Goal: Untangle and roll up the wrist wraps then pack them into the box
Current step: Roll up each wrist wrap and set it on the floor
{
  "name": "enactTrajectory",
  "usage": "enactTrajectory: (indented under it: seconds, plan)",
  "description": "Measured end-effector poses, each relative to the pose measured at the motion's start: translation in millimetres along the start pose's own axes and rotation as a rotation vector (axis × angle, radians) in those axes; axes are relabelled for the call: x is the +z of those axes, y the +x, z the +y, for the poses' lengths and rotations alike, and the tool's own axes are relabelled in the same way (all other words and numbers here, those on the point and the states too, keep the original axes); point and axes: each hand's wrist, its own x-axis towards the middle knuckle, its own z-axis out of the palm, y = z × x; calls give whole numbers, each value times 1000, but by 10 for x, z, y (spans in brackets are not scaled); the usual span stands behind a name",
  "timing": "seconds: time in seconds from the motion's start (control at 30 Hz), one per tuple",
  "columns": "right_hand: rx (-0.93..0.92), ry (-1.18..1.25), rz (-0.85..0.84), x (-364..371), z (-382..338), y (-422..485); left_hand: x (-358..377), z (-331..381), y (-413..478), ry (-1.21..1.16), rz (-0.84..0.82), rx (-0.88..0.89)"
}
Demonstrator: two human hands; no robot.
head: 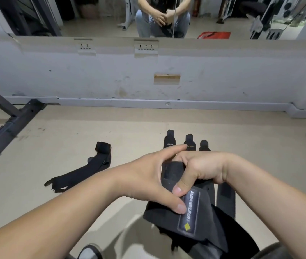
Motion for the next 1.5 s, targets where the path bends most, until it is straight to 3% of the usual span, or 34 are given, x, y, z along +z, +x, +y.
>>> enactTrajectory:
  seconds: [0.07,0.13,0.27,0.37,0.5,0.63,0.7,0.9,1.13,1.3,1.5]
  plan:
    - [26,-13,-43,-4,-6,-50,47,55,-3,27,-18,-14]
    - [32,70,35,-62,-62,-160,59,48,5,62,-11,-44]
    - [-7,486,532,-333,-70,-268,2,-20,-23,-134,31,-114]
    - [-94,641,703,-444,28,-160,-64,-40,-60,-327,159,-85]
    - [-28,584,587,-368,98,-61,-189,-109,-41,-408,373,-6]
    - [-50,564,296,-202,52,-35,-234,-122,-39,-478,378,42]
    - [-170,578,333,-124,-4,-20,-204,-123,-23,-486,359,44]
    - [-367,513,658,-7,-33,51,-183,-33,11,-641,372,40]
    - [-481,492,795,103,-76,43,-229,-96,67,-603,495,-29]
    - [-552,474,608,134,-131,-25,-361,-259,135,-515,707,-70]
    - [-604,563,610,219,-186,-28,-335,-245,109,-518,570,-1]
